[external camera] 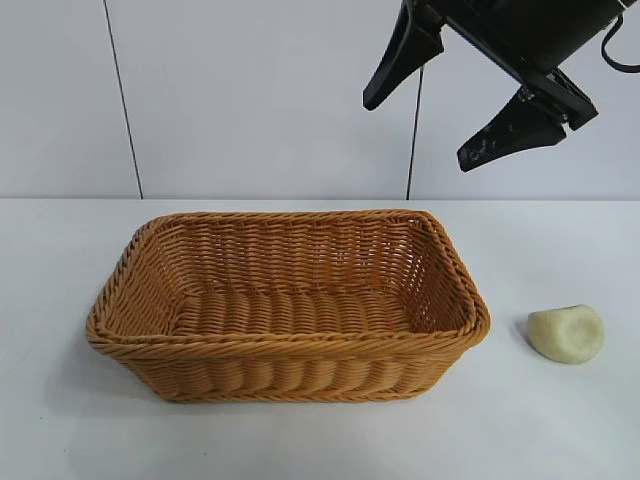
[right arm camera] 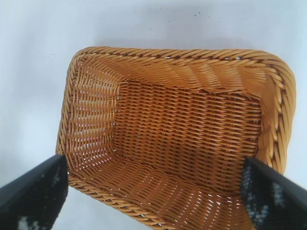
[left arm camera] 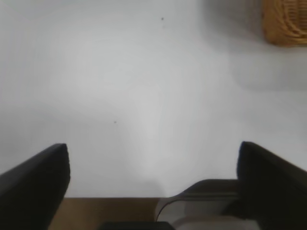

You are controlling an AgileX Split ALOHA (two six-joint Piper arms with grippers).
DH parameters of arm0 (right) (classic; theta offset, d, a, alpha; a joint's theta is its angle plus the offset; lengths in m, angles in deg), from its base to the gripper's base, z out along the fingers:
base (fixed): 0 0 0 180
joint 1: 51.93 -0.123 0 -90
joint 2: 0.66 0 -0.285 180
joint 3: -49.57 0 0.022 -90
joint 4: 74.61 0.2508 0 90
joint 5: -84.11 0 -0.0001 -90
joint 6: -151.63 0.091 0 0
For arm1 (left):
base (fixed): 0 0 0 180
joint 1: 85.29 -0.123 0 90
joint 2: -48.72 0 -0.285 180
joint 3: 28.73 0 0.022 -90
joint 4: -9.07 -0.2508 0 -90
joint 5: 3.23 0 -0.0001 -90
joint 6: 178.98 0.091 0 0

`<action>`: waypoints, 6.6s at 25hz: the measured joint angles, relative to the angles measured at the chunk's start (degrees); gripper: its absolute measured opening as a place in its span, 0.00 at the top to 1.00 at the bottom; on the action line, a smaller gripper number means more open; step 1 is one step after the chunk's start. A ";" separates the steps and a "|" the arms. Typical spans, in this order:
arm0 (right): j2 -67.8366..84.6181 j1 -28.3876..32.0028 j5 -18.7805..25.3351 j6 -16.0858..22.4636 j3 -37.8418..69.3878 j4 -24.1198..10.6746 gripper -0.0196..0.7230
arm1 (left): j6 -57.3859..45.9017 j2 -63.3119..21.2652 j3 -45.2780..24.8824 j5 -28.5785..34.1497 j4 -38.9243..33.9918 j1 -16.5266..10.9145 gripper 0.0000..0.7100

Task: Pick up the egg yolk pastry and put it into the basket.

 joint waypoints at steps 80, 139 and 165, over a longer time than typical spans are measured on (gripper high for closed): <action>-20.96 10.53 6.73 13.83 -3.72 -32.05 0.77 | 0.55 -25.40 -1.07 -1.00 -0.75 0.00 0.05; -28.49 -20.79 20.09 20.46 -36.93 -34.30 0.05 | 0.55 -25.40 -1.07 -1.00 -0.69 0.00 0.05; -28.49 11.27 22.97 18.13 -41.11 -41.62 0.04 | 0.55 -25.40 -1.07 -1.07 -0.69 0.00 0.05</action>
